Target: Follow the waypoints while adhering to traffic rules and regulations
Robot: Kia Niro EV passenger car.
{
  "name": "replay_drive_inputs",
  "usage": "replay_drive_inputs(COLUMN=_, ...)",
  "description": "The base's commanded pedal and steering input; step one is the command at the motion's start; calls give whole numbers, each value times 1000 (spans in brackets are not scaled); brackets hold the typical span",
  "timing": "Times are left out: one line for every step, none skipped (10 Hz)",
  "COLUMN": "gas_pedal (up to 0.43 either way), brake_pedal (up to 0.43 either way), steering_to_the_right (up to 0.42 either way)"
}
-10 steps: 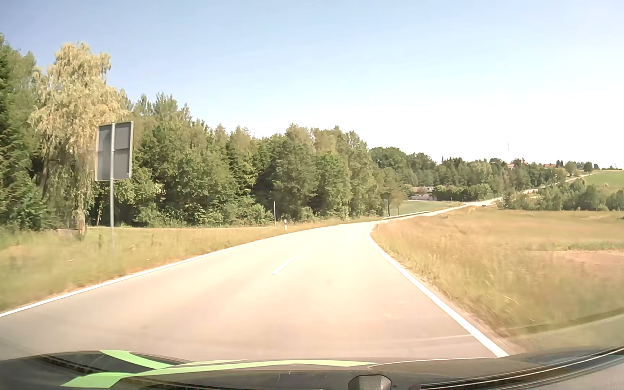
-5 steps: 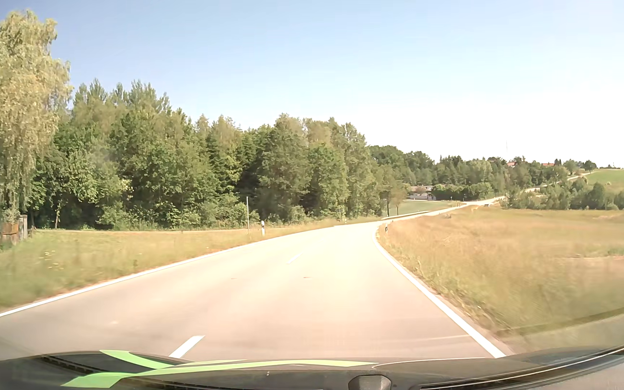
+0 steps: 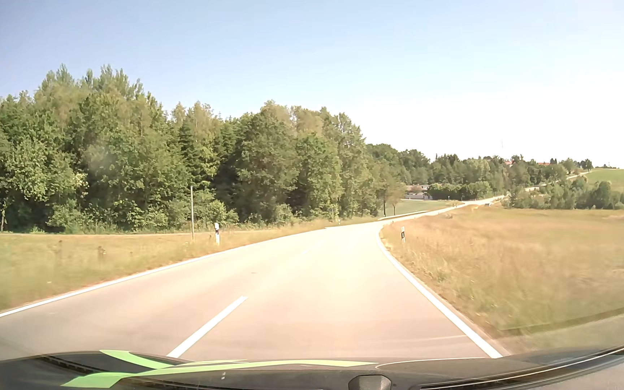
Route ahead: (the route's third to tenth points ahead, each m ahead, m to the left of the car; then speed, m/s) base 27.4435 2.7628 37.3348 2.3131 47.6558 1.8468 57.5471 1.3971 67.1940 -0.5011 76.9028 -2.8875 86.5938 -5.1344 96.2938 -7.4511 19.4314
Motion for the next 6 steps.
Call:
replay_drive_inputs(gas_pedal=59, brake_pedal=0, steering_to_the_right=8)
replay_drive_inputs(gas_pedal=47, brake_pedal=0, steering_to_the_right=8)
replay_drive_inputs(gas_pedal=47, brake_pedal=0, steering_to_the_right=8)
replay_drive_inputs(gas_pedal=59, brake_pedal=0, steering_to_the_right=8)
replay_drive_inputs(gas_pedal=87, brake_pedal=0, steering_to_the_right=9)
replay_drive_inputs(gas_pedal=98, brake_pedal=0, steering_to_the_right=11)
